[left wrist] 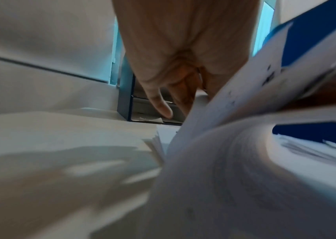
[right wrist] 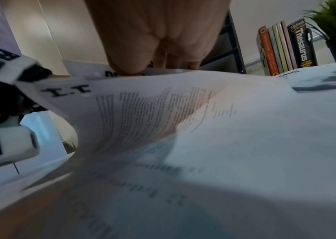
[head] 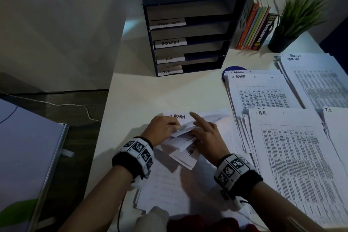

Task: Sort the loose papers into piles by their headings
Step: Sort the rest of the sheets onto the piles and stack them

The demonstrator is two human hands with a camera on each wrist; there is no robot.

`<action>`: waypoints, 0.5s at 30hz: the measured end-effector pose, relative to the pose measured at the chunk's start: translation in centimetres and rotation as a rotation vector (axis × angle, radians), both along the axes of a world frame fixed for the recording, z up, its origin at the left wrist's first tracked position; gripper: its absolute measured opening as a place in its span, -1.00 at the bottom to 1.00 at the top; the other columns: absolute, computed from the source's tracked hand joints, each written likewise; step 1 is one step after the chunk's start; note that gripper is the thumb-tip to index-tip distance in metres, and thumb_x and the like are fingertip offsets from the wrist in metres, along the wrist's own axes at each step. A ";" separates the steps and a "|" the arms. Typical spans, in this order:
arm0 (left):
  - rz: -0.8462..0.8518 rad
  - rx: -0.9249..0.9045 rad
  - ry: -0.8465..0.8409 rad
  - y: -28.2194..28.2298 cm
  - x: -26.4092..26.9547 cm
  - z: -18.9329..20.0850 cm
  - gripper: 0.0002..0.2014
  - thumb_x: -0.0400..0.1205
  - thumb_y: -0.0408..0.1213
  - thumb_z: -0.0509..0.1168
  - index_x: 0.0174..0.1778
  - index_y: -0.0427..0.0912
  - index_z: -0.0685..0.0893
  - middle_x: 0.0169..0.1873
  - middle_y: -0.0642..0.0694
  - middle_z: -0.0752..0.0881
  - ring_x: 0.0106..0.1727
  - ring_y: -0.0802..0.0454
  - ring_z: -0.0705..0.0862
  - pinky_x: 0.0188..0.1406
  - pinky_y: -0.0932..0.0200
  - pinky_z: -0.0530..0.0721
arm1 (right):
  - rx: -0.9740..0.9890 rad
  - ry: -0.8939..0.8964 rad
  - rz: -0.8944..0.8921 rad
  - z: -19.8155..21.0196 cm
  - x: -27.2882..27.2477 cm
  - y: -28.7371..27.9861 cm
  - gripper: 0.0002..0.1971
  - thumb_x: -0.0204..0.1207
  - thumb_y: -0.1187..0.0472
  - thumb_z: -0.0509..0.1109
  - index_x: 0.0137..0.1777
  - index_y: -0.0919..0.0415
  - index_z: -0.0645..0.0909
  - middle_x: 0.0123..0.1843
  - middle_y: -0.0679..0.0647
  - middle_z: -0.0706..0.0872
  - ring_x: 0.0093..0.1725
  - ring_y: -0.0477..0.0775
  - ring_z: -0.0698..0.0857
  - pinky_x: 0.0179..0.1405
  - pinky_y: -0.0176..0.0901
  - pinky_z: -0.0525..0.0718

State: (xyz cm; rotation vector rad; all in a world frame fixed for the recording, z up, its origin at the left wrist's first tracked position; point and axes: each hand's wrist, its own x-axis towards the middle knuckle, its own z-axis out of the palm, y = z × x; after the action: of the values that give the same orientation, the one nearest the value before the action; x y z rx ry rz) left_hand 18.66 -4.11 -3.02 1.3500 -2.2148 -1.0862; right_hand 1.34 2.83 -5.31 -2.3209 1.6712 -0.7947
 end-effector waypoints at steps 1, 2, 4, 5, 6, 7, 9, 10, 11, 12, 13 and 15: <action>-0.008 0.069 0.013 0.2 0.1 0.1 -0.91 0.54 -0.38 0.36 -0.19 -0.32 0.75 -0.22 -0.14 0.78 -0.15 0.00 0.72 0.01 0.19 0.64 | 0.003 0.012 -0.001 0.0 0.0 0.1 -0.86 0.10 0.41 0.47 -0.33 0.24 0.67 0.28 0.32 0.65 -0.07 0.17 0.77 -0.04 0.03 0.64; -0.019 0.116 0.025 0.4 0.2 0.2 -0.92 0.54 -0.37 0.38 -0.20 -0.31 0.73 -0.23 -0.11 0.77 -0.16 0.06 0.70 -0.01 0.29 0.63 | 0.000 0.022 -0.001 -0.1 0.0 0.1 -0.90 0.17 0.32 0.39 -0.31 0.22 0.69 0.22 0.27 0.70 -0.11 0.15 0.78 -0.05 -0.03 0.64; -0.026 0.181 0.045 0.7 0.6 0.2 -0.96 0.51 -0.36 0.40 -0.18 -0.24 0.68 -0.22 -0.03 0.72 -0.16 0.19 0.66 -0.09 0.53 0.56 | -0.003 0.036 0.002 -0.2 0.0 0.0 -0.75 0.23 0.18 0.23 -0.25 0.17 0.74 0.03 0.12 0.79 -0.18 0.11 0.78 -0.07 -0.15 0.58; -0.020 0.199 0.047 0.6 0.7 0.2 -0.93 0.50 -0.37 0.41 -0.14 -0.22 0.67 -0.20 0.00 0.71 -0.15 0.21 0.65 -0.12 0.59 0.53 | -0.003 0.035 0.000 -0.1 0.0 0.0 -0.74 0.22 0.17 0.23 -0.23 0.16 0.75 -0.03 0.07 0.81 -0.19 0.10 0.77 -0.09 -0.17 0.56; -0.001 0.209 0.033 0.4 0.8 0.1 -0.89 0.50 -0.38 0.41 -0.09 -0.20 0.67 -0.17 0.02 0.69 -0.12 0.19 0.64 -0.14 0.60 0.52 | -0.005 0.041 0.004 0.0 0.0 -0.2 -0.77 0.20 0.20 0.28 -0.23 0.15 0.75 -0.04 0.06 0.81 -0.19 0.10 0.77 -0.10 -0.16 0.56; 0.018 0.201 0.013 0.2 0.8 0.2 -0.86 0.50 -0.40 0.38 -0.04 -0.20 0.67 -0.15 0.01 0.68 -0.11 0.14 0.63 -0.17 0.59 0.51 | 0.000 0.048 0.006 0.1 0.0 -0.2 -0.80 0.15 0.25 0.34 -0.24 0.15 0.74 -0.01 0.07 0.80 -0.19 0.10 0.77 -0.11 -0.12 0.59; 0.039 0.183 -0.062 -0.2 0.6 0.5 -0.79 0.52 -0.42 0.31 0.06 -0.23 0.67 -0.15 -0.13 0.70 -0.18 0.02 0.60 -0.26 0.38 0.52 | 0.034 0.044 0.009 0.3 0.2 -0.5 -0.80 0.07 0.32 0.38 -0.28 0.16 0.71 0.12 0.16 0.76 -0.17 0.13 0.78 -0.14 0.00 0.62; 0.034 0.188 -0.109 -0.5 0.4 0.7 -0.75 0.52 -0.42 0.29 0.11 -0.25 0.68 -0.14 -0.23 0.71 -0.22 -0.02 0.58 -0.28 0.25 0.51 | 0.059 0.032 0.008 0.4 0.3 -0.8 -0.80 0.07 0.34 0.36 -0.30 0.16 0.70 0.20 0.20 0.72 -0.13 0.14 0.78 -0.14 0.03 0.61; 0.013 0.199 -0.131 -0.6 0.3 1.0 -0.73 0.53 -0.40 0.29 0.13 -0.26 0.69 -0.14 -0.26 0.72 -0.24 -0.02 0.58 -0.27 0.19 0.51 | 0.084 0.021 0.012 0.6 0.3 -1.0 -0.80 0.07 0.36 0.33 -0.31 0.17 0.69 0.25 0.24 0.69 -0.10 0.15 0.78 -0.13 0.04 0.60; -0.005 0.227 -0.126 -0.8 0.2 1.2 -0.76 0.54 -0.37 0.30 0.10 -0.27 0.72 -0.17 -0.24 0.72 -0.24 -0.02 0.59 -0.24 0.14 0.54 | 0.103 0.006 0.019 0.6 0.3 -1.5 -0.80 0.08 0.37 0.31 -0.32 0.19 0.69 0.26 0.27 0.68 -0.08 0.17 0.79 -0.13 0.06 0.61; -0.019 0.264 -0.101 -1.0 0.3 1.4 -0.84 0.55 -0.34 0.31 -0.02 -0.26 0.75 -0.22 -0.18 0.69 -0.24 -0.01 0.59 -0.21 0.09 0.56 | 0.121 -0.010 0.032 0.8 0.2 -1.9 -0.81 0.08 0.38 0.30 -0.33 0.21 0.69 0.23 0.29 0.70 -0.11 0.20 0.79 -0.14 0.08 0.64; 0.032 0.331 -0.036 -1.3 0.2 1.8 -0.86 0.59 -0.33 0.27 -0.26 -0.19 0.70 -0.27 -0.13 0.62 -0.24 0.00 0.56 -0.19 0.10 0.49 | 0.144 -0.051 0.081 1.1 0.0 -2.8 -0.78 0.07 0.39 0.29 -0.32 0.24 0.71 0.01 0.26 0.78 -0.25 0.24 0.78 -0.22 0.12 0.73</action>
State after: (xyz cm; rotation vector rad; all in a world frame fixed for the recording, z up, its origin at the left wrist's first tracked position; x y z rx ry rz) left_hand 18.83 -5.36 -1.19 1.5390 -2.0946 -1.4774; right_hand 1.36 0.00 -4.20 -2.2354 1.5491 -0.6879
